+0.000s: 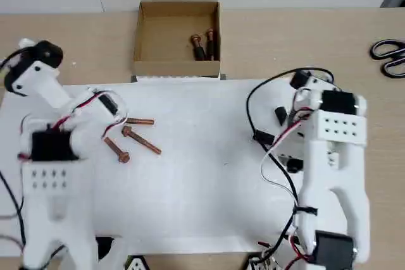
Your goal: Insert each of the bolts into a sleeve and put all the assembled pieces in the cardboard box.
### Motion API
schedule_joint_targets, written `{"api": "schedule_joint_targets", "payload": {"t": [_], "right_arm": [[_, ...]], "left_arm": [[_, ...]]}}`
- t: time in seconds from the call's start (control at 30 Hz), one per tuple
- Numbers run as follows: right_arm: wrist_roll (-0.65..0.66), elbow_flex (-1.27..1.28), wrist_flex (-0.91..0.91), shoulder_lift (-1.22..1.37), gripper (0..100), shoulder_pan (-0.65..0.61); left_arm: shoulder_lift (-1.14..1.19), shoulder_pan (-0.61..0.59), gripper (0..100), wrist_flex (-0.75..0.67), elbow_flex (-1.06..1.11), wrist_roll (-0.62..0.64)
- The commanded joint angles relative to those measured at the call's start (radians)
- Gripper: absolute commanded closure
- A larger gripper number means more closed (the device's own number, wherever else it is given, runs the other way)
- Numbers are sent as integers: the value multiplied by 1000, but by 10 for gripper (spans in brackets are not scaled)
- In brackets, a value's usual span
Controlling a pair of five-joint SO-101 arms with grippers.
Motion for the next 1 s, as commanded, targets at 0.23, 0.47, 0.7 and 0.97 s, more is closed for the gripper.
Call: {"api": "schedule_joint_targets", "payload": {"t": [0.23,0.47,0.7,0.97], "right_arm": [[103,101,2,-108,996,151],[107,107,2,-110,996,163],[101,109,1,-108,996,163],[101,109,4,-108,996,163]], "left_arm": [[272,-5,993,-64,-45,120],[388,11,993,-84,-73,120],[434,69,990,-66,-82,121],[506,89,953,-72,-82,129]]}}
